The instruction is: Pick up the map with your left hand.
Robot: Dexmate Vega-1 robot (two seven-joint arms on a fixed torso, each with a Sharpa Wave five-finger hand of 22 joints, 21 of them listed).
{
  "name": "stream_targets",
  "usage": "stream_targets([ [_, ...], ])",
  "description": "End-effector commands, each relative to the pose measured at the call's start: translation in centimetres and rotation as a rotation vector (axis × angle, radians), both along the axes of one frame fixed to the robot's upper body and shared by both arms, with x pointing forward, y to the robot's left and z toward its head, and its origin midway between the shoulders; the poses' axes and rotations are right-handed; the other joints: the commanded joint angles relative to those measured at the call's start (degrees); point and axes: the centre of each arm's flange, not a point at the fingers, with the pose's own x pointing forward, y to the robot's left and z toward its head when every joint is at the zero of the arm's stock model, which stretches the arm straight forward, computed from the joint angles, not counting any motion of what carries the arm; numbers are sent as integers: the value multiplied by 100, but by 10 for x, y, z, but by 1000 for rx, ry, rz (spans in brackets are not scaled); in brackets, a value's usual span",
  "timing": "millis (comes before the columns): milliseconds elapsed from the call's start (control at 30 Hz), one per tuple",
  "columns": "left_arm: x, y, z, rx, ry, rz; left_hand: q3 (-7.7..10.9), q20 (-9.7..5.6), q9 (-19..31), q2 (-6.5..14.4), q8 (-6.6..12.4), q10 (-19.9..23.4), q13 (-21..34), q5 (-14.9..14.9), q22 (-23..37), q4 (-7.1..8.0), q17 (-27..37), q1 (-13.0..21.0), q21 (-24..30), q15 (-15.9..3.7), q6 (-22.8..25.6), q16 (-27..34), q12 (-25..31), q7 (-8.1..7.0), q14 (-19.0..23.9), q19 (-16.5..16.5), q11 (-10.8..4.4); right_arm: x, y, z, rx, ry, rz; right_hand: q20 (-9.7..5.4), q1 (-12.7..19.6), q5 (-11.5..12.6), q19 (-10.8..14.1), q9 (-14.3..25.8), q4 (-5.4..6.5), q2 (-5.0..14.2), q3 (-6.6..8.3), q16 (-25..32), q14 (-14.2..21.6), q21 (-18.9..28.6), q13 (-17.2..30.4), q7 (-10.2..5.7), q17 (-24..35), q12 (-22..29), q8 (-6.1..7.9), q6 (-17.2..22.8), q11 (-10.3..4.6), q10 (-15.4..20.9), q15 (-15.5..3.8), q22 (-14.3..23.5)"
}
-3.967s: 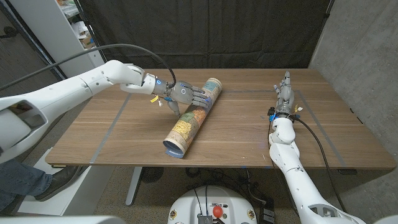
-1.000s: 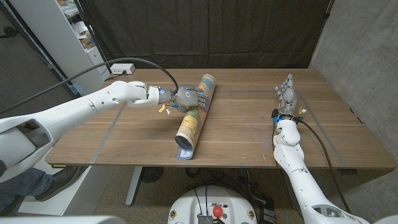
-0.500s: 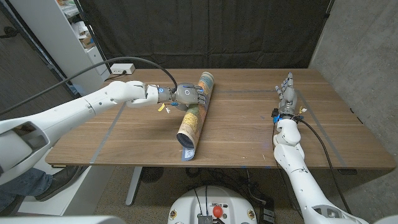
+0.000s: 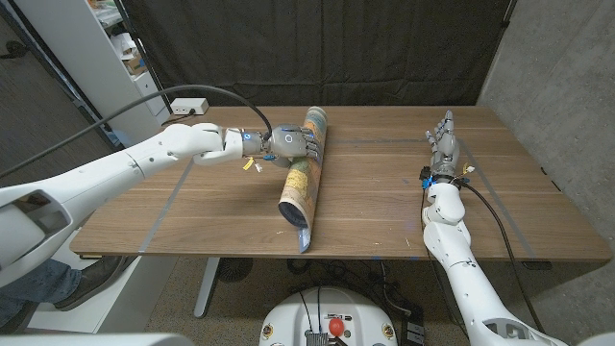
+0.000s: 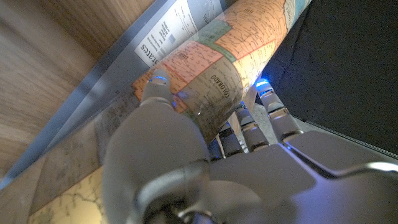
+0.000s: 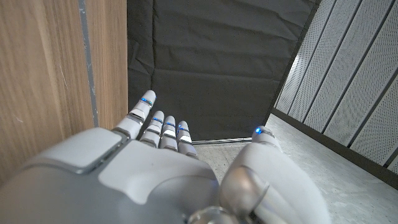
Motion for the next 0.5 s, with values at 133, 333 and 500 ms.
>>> stream_targets([
  [133,-9,0,7,-26,-21,-11,-1,-20,5,12,-1,78,39,-25,2,12,17,17,-32,-356,82,-33,-20,-21,57,9,-5,-4,3,6,-7,-13,2,-10,25,33,78,19,-17,30,-7,4,25,-12,20,7,-3,16,35,24,2,42,22,33],
  [333,-14,0,11,-36,-34,-26,14,-36,6,34,17,169,48,-38,2,11,17,38,-37,-367,164,-25,-3,-29,120,21,-43,-8,3,8,-7,-22,-3,-13,26,35,85,19,-19,31,-10,6,33,-23,20,10,-2,14,35,26,4,41,20,33],
  [500,-17,-1,12,-44,-39,-50,39,-56,8,62,46,334,61,-59,3,0,14,84,-34,-396,284,-17,38,-45,206,63,-70,-11,2,9,-4,-27,-6,-14,27,37,88,19,-20,33,-12,5,33,-32,21,10,-1,14,33,22,6,43,28,33],
])
